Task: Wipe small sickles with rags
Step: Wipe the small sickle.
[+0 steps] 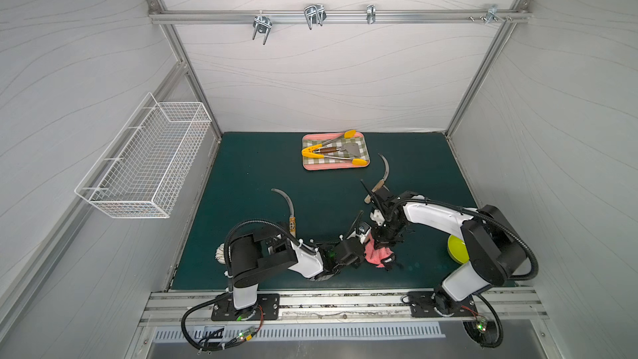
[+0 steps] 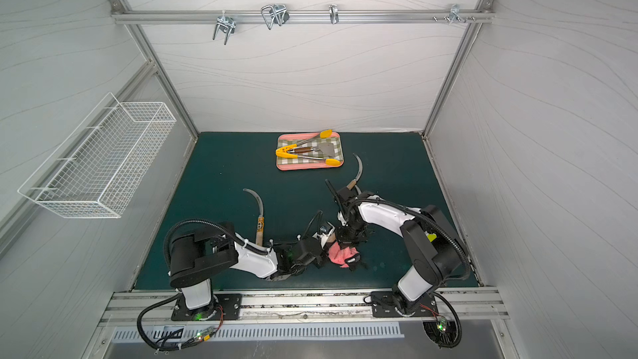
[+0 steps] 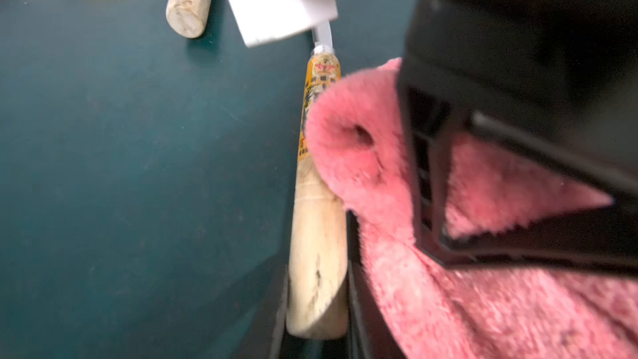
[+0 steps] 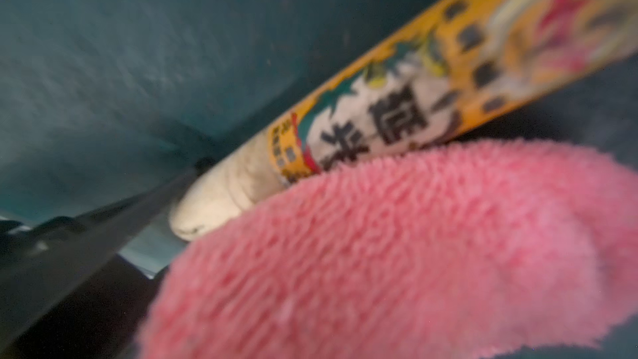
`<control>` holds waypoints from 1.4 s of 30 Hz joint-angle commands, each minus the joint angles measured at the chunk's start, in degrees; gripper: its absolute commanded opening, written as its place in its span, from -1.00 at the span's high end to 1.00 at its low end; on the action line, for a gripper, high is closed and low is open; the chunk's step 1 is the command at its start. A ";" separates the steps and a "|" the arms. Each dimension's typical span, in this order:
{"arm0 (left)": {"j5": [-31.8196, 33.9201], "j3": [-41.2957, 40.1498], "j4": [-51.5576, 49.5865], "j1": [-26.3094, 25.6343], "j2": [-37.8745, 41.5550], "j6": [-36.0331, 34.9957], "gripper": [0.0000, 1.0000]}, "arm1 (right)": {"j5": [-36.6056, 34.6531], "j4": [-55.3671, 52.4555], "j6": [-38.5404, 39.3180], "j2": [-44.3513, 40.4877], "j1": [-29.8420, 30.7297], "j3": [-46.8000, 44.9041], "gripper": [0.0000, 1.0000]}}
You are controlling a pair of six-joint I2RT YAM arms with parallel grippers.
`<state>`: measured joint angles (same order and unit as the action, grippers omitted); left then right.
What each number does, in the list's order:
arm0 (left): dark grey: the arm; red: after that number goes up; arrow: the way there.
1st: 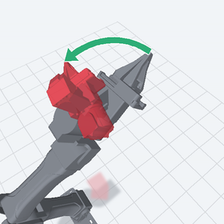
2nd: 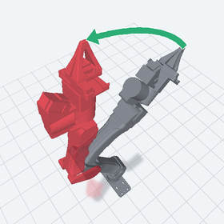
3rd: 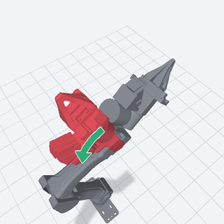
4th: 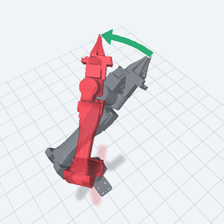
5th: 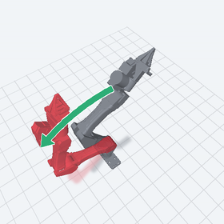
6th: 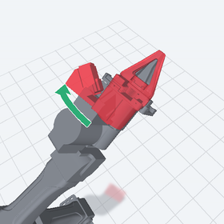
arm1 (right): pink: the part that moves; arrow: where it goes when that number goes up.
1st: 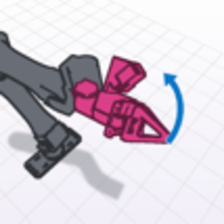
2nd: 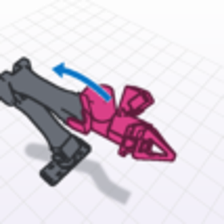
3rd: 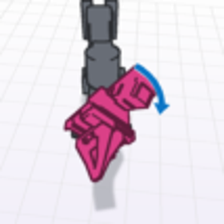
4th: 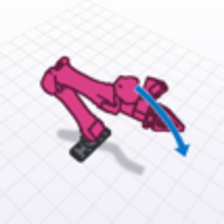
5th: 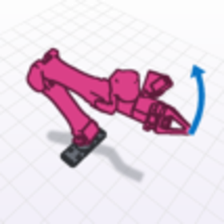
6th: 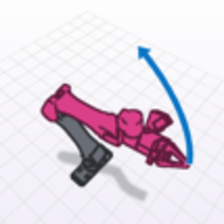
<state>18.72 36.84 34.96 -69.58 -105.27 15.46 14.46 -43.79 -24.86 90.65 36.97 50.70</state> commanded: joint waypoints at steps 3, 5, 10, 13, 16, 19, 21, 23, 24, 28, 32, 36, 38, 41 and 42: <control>-1.51 -0.30 -1.75 -0.21 -1.34 -0.26 1.00 | 0.37 -3.54 3.56 -3.31 -2.72 6.10 0.72; -1.62 -0.06 -2.04 -0.28 -1.51 -0.26 1.00 | 0.89 -5.67 4.90 -4.94 -2.96 7.34 0.68; -1.76 0.07 -2.17 -0.25 -1.60 -0.17 1.00 | 8.98 -5.06 6.11 -10.41 -6.03 5.18 0.61; -1.92 0.07 -2.13 -0.22 -1.63 -0.19 1.00 | 16.18 -1.59 6.26 -12.36 -10.41 1.82 0.57; -2.00 0.16 -2.23 -0.26 -1.69 -0.17 1.00 | 21.39 0.82 7.16 -10.64 -14.48 -0.85 0.56; -2.03 0.31 -2.26 -0.27 -1.82 -0.19 1.00 | 21.67 1.17 8.99 -6.56 -17.85 -2.25 0.55; -2.08 0.38 -2.43 -0.27 -1.79 -0.20 1.00 | 17.09 0.05 9.98 -4.66 -19.48 -2.26 0.49; -2.11 0.41 -2.51 -0.29 -1.86 -0.17 1.00 | 14.53 -0.45 9.58 -4.12 -20.76 -2.11 0.42; -2.07 0.40 -2.53 -0.27 -1.91 -0.17 1.00 | 13.74 -0.84 9.02 -4.48 -21.21 -1.78 0.38; -2.39 0.84 -2.80 -0.28 -2.14 -0.26 1.00 | 4.68 -4.86 7.85 -6.91 -21.50 1.43 0.20; -2.86 1.13 -2.99 -0.28 -2.41 -0.43 1.00 | -4.43 -10.11 8.89 -6.35 -22.38 4.10 0.16; -2.83 0.95 -2.96 -0.28 -2.33 -0.42 1.00 | -6.79 -11.01 8.58 -6.38 -22.89 5.31 0.13; -2.91 0.96 -2.95 -0.26 -2.34 -0.39 1.00 | -6.53 -11.15 9.24 -5.86 -22.90 5.88 0.12; -2.84 0.88 -2.83 -0.25 -2.32 -0.43 1.00 | -3.32 -9.47 9.75 -5.89 -22.61 5.00 0.34; -2.92 0.89 -2.88 -0.28 -2.31 -0.43 1.00 | -2.68 -8.55 9.88 -6.57 -22.15 4.45 0.46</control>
<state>18.24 37.28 34.85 -69.58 -105.60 15.03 10.68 -51.57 -16.05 85.23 14.35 55.33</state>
